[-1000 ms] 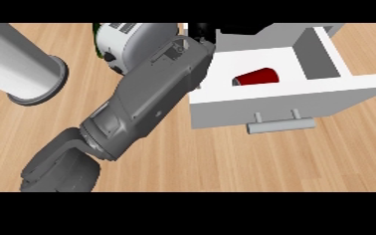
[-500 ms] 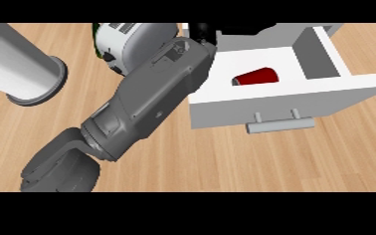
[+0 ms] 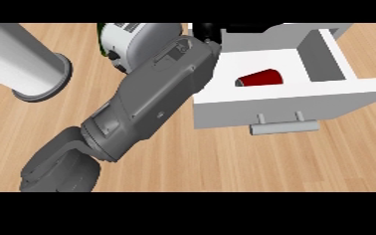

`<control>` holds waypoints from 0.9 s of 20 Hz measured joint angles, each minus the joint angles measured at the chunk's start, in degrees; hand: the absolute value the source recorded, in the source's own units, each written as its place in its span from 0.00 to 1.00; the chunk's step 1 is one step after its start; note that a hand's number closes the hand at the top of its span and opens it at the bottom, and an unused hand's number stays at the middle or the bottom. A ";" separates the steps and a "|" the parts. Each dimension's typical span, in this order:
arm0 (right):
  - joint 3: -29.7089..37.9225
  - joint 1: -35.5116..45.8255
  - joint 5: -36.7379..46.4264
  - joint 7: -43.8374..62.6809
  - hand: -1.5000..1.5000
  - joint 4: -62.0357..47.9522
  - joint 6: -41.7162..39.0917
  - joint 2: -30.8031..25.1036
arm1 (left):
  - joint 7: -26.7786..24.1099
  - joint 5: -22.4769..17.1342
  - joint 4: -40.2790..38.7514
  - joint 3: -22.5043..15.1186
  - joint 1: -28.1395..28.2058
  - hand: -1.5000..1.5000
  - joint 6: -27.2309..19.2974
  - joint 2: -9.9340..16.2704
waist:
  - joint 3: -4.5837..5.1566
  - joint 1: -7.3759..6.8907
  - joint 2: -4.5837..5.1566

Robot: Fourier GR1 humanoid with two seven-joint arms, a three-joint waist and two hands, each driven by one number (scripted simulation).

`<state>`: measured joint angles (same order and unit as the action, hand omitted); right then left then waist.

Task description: Pick up the can, place it into the drawer and close the drawer

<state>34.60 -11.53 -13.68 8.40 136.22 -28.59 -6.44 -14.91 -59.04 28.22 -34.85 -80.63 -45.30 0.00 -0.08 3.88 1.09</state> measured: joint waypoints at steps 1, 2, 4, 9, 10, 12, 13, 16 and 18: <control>-0.75 0.71 2.20 -0.32 0.00 0.53 -0.09 -0.31 | -0.72 -0.16 -0.01 -0.04 -0.03 0.00 0.02 0.00 | 0.00 -0.14 0.04; -2.01 1.62 4.87 -0.63 0.00 0.95 0.06 -0.20 | -1.25 -0.29 -0.07 0.00 0.07 0.00 0.32 0.00 | 0.01 -0.53 0.06; -4.44 3.33 10.12 -0.71 0.00 1.98 0.50 -0.30 | -1.34 -0.65 0.08 0.03 -0.70 0.00 -0.27 0.00 | 0.03 -1.14 -0.01; -12.50 7.51 23.97 -2.21 0.00 0.83 1.66 0.34 | -1.36 -1.68 0.76 -0.30 -0.94 0.00 -1.36 0.01 | 0.04 -2.15 -0.15; -14.54 8.02 26.68 -2.65 0.00 0.30 1.97 0.58 | -1.11 -1.75 0.60 -0.26 -1.06 0.00 -1.30 0.00 | 0.05 -2.39 -0.19; -17.42 10.14 32.27 -3.39 0.00 -1.70 3.19 0.26 | -0.50 -1.73 0.64 0.23 -1.49 0.00 -1.03 0.09 | 0.06 -3.08 -0.32; -18.65 11.13 34.99 -4.06 0.00 -2.87 4.03 0.15 | -0.28 -1.51 0.77 0.33 -1.21 0.00 -0.76 0.08 | 0.07 -3.40 -0.42; -23.03 15.40 42.52 -4.87 0.00 -7.33 7.02 0.21 | 0.28 -1.44 0.94 0.70 -1.30 0.00 -1.16 0.05 | 0.07 -3.66 -0.49; -25.68 18.29 47.23 -5.71 0.00 -11.10 9.22 0.21 | 1.43 -0.95 0.95 0.91 -1.75 0.00 -1.12 0.46 | 0.07 -4.15 -0.60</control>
<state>8.92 6.76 33.55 2.69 125.12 -19.37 -6.23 -13.48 -59.99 29.17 -33.94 -82.38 -46.42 0.46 -0.01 -0.27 0.50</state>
